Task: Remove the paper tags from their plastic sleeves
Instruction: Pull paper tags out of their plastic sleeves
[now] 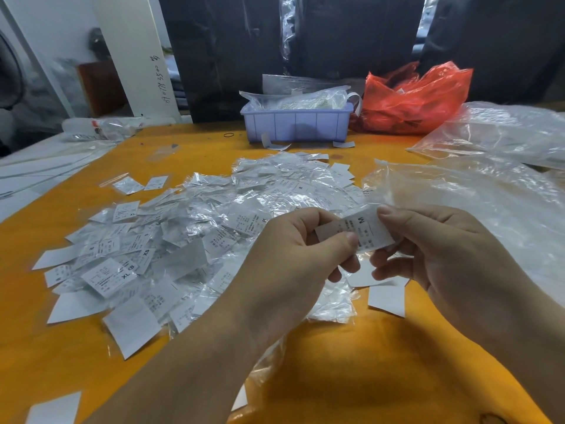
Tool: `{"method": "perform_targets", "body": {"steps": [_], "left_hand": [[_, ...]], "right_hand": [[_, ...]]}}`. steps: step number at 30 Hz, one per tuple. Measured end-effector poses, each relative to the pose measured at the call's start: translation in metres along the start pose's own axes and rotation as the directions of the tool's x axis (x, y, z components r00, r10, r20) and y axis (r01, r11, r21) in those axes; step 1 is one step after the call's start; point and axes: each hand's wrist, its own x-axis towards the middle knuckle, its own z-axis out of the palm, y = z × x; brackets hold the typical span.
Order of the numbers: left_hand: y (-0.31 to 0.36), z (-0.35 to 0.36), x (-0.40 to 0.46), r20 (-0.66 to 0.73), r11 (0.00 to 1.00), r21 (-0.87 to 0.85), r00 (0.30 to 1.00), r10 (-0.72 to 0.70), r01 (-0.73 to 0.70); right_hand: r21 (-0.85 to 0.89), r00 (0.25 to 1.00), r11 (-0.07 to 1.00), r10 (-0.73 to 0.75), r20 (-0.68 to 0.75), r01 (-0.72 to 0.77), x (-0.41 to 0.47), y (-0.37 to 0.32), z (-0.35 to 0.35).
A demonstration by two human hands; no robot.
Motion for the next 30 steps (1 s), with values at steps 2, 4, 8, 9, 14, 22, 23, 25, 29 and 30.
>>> {"method": "perform_targets", "body": {"steps": [2,4,8,9,14,22,23,25,29,30], "left_hand": [[0.0,0.0002,-0.0002,0.011,1.0,0.026,1.0,0.004,-0.004],[0.0003,0.0003,-0.0002,0.015,0.999,0.035,1.0,0.005,-0.005],[0.0002,-0.0006,0.0002,0.002,1.0,-0.002,1.0,0.003,-0.003],[0.0001,-0.0009,0.0004,-0.008,1.0,-0.009,1.0,0.003,-0.003],[-0.0006,-0.0031,0.0013,-0.093,1.0,-0.015,0.996,0.01,-0.011],[0.0009,-0.0024,0.0008,-0.133,1.0,0.004,0.991,0.03,-0.029],[0.0009,-0.0026,0.0007,-0.144,0.999,0.009,0.989,0.032,-0.031],[0.0013,-0.0032,0.0007,-0.168,0.999,0.014,0.985,0.031,-0.03],[0.0013,-0.0034,0.0008,-0.194,1.0,0.014,0.981,0.029,-0.027],[0.0013,-0.003,0.0006,-0.19,0.999,0.015,0.981,0.031,-0.028]], "right_hand": [[-0.004,1.0,1.0,-0.002,-0.002,0.002,0.0,0.0004,-0.0004],[-0.007,1.0,1.0,0.0,0.001,0.0,0.0002,0.0011,-0.0012],[0.016,0.999,1.0,-0.002,0.039,0.001,0.0005,0.0009,-0.0026],[0.021,0.999,1.0,-0.001,0.05,0.0,0.0006,0.0004,-0.0025],[0.015,0.996,1.0,-0.004,0.084,0.003,0.0007,-0.0013,-0.0023],[-0.009,0.993,1.0,-0.009,0.114,0.01,0.001,-0.0022,-0.002],[-0.006,0.995,1.0,-0.008,0.101,0.009,0.0012,-0.002,-0.0028],[-0.003,0.997,1.0,-0.005,0.081,0.006,0.0014,-0.0019,-0.0038],[-0.038,0.994,0.999,-0.027,0.105,0.031,0.001,-0.0023,-0.0027],[-0.041,0.994,0.998,-0.033,0.108,0.037,0.0008,-0.0023,-0.0023]]}}
